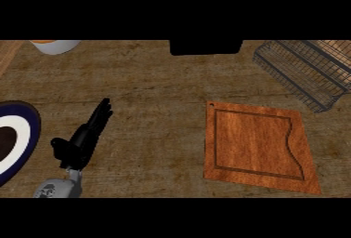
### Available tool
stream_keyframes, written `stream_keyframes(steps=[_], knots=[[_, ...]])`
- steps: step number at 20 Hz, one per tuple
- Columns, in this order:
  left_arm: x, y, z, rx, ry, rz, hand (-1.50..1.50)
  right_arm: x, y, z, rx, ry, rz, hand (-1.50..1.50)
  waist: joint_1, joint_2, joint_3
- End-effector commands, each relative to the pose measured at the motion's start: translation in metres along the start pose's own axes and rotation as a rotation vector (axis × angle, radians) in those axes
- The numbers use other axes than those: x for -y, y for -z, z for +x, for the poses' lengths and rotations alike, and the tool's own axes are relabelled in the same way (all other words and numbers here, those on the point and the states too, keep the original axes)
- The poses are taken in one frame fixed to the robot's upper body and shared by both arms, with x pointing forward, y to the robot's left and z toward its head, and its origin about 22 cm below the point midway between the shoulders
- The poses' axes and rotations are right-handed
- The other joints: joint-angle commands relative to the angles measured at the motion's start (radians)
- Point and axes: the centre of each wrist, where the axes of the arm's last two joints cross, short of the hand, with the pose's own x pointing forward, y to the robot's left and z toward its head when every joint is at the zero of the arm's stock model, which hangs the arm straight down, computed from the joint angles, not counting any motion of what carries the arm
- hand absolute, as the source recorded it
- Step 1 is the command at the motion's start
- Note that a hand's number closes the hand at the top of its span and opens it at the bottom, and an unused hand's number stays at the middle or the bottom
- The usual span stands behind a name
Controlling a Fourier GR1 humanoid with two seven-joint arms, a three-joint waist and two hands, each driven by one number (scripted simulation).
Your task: Pick the cupcake from the cutting board and place it in the tiered basket
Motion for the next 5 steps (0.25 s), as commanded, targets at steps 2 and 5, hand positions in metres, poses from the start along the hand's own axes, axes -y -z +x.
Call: stream_keyframes(steps=[2,5], knots=[[-0.004,-0.008,-0.001,-0.014,0.0,0.031,0.0,0.063,0.025,-0.004,0.047,0.007,0.009,-1.5,-0.044,-0.014,0.0],[-0.008,-0.014,-0.003,-0.031,-0.008,0.054,0.0,0.099,0.034,-0.009,0.047,-0.025,0.043,-1.5,-0.05,-0.015,0.0]])
